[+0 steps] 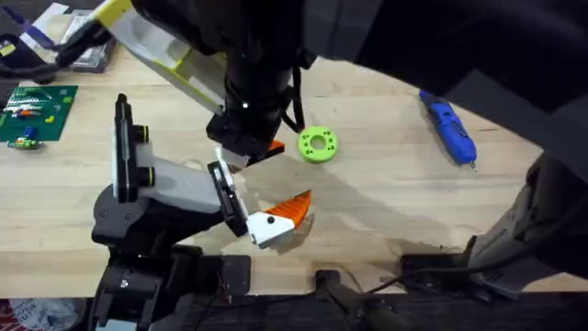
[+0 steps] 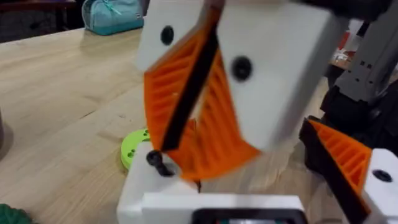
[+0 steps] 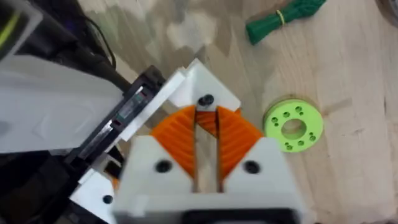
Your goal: Pick up the gripper from the table and insert it into the empty holder that is missing its gripper. Then pick up a screw, insert it into the mounting hole, and use the screwdriver to tighten it. Finally, clean up the table by picking up the vegetable and placing it into the bucket.
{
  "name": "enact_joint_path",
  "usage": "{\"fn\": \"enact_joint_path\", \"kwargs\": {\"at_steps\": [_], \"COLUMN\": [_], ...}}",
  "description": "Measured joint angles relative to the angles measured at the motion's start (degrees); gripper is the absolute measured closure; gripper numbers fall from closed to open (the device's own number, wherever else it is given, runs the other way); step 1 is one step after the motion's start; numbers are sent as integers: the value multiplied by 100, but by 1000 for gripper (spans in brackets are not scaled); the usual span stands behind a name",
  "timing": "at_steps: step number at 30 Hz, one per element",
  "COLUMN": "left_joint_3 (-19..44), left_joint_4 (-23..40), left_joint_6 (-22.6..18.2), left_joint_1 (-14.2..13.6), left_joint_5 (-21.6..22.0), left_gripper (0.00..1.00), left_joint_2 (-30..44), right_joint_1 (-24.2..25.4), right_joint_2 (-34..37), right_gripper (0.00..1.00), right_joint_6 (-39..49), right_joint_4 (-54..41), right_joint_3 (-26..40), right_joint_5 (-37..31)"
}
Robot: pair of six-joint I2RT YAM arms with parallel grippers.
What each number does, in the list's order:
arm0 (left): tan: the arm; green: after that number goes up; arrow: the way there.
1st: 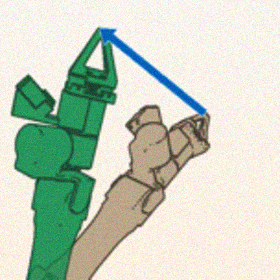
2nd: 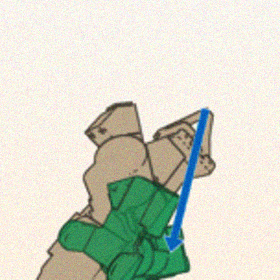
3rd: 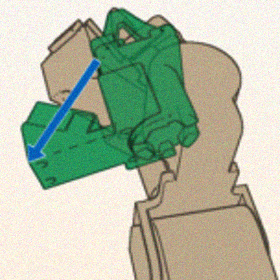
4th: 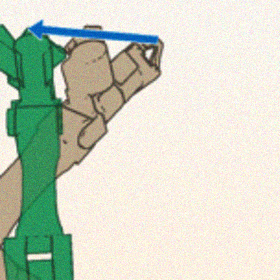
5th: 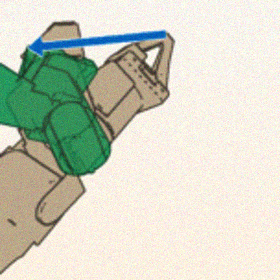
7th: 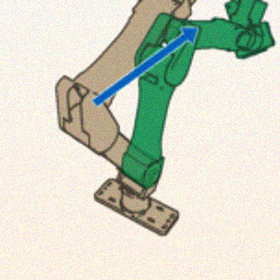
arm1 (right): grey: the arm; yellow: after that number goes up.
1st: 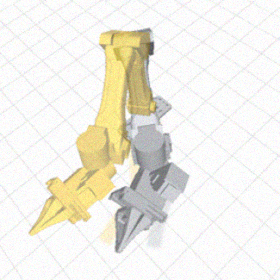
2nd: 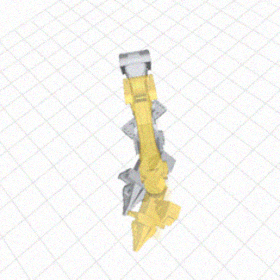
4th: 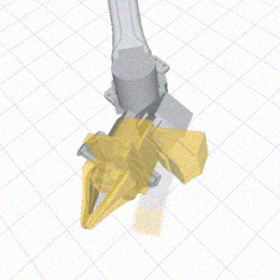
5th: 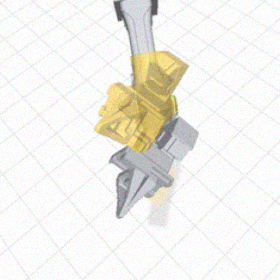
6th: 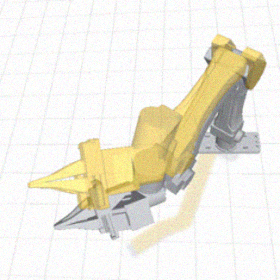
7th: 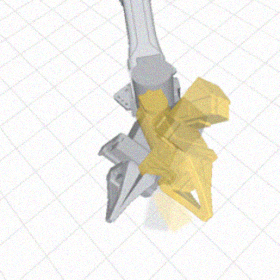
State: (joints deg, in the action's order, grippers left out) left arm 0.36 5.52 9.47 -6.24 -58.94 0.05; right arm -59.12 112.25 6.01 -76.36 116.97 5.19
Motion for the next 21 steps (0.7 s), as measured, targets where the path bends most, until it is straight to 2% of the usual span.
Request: {"fn": "enact_joint_path", "kwargs": {"at_steps": [2, 5, 6, 8, 13, 21], "left_joint_3": [0, 0, 0, 0, 0, 0], "left_joint_4": [-3, -1, -3, -4, -4, -4], "left_joint_6": [-2, -4, -8, -23, -27, -44], "left_joint_1": [0, 4, 7, 7, 7, 7], "left_joint_5": [1, 0, 0, -1, 0, 0], "left_gripper": [13, 13, 13, 13, 13, 15], "left_joint_2": [0, -1, 0, -1, -2, -1], "right_joint_1": [-1, 27, 55, 73, 3, 385], "right_joint_2": [-1, -25, -56, -122, -346, -965], "right_gripper": [608, 153, 50, 12, 11, 11], "right_joint_6": [4, 6, 14, 20, 12, -229], "right_joint_4": [-8, -45, -58, -42, -10, 130], "right_joint_3": [0, 0, 0, 0, 0, 0], "right_joint_5": [0, -148, -200, -212, -146, -105]}}
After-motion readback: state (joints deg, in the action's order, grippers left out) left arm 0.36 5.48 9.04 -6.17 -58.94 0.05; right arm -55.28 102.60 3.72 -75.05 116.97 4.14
